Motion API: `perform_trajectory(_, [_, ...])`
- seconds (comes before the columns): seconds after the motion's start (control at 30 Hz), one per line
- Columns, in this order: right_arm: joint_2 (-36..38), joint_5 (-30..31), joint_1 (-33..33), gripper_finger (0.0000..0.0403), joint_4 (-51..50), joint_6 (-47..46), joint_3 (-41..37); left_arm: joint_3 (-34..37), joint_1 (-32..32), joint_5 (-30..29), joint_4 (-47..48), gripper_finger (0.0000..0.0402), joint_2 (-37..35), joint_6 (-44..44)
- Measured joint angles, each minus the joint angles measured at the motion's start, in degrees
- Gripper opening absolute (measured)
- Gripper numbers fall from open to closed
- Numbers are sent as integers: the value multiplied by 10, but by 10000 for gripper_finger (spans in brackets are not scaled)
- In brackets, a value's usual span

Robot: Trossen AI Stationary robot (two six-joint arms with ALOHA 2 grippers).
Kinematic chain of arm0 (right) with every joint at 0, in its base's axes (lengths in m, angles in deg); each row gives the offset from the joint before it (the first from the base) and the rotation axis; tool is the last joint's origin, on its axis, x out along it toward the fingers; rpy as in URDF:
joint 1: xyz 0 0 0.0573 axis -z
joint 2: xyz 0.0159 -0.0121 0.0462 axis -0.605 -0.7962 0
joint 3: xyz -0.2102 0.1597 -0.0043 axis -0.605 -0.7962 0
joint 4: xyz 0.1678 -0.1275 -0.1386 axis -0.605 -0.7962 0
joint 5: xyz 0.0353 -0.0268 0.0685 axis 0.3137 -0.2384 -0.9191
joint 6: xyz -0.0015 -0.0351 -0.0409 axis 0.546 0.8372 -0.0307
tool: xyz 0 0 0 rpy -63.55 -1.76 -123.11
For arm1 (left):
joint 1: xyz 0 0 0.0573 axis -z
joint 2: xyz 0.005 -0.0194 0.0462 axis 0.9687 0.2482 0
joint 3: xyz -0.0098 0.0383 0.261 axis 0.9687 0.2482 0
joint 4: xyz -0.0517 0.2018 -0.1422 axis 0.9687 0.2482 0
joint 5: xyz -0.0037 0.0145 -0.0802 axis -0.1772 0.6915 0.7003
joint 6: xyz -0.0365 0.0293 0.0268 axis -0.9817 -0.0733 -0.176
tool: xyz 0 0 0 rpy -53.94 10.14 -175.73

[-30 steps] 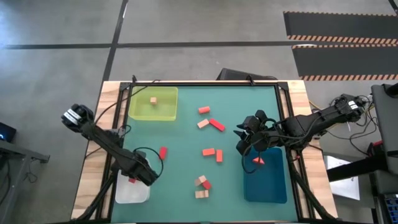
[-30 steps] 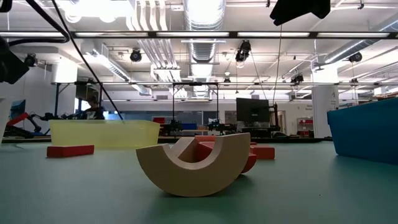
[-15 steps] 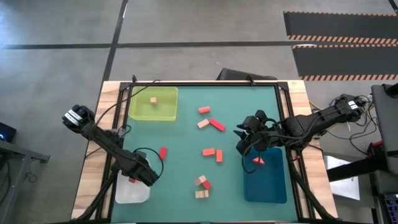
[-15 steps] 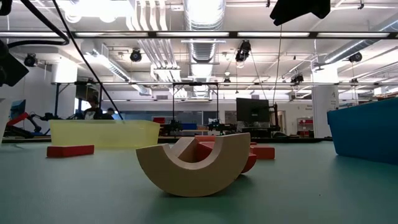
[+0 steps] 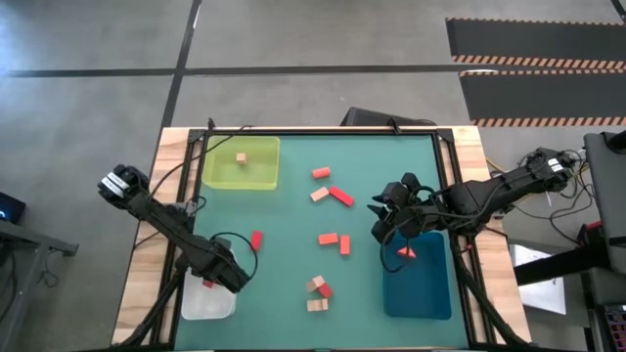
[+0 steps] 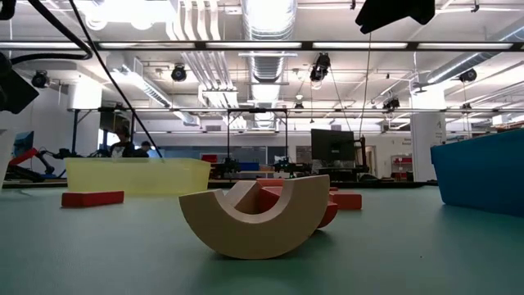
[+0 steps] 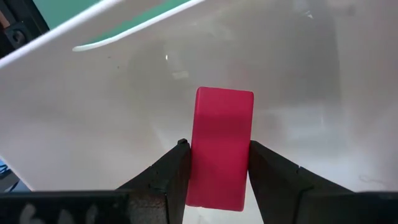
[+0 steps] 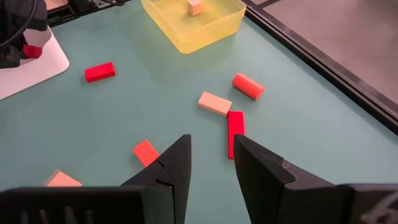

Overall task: Sort & place blocks by color
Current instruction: Put the red block into the white bin, then put the orange block into the white bin

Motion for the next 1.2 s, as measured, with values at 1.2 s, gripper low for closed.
perform_trajectory(1.2, [-2,-81,30,109,0,-62,61,-134,-32,-150,-1,217,-134,52])
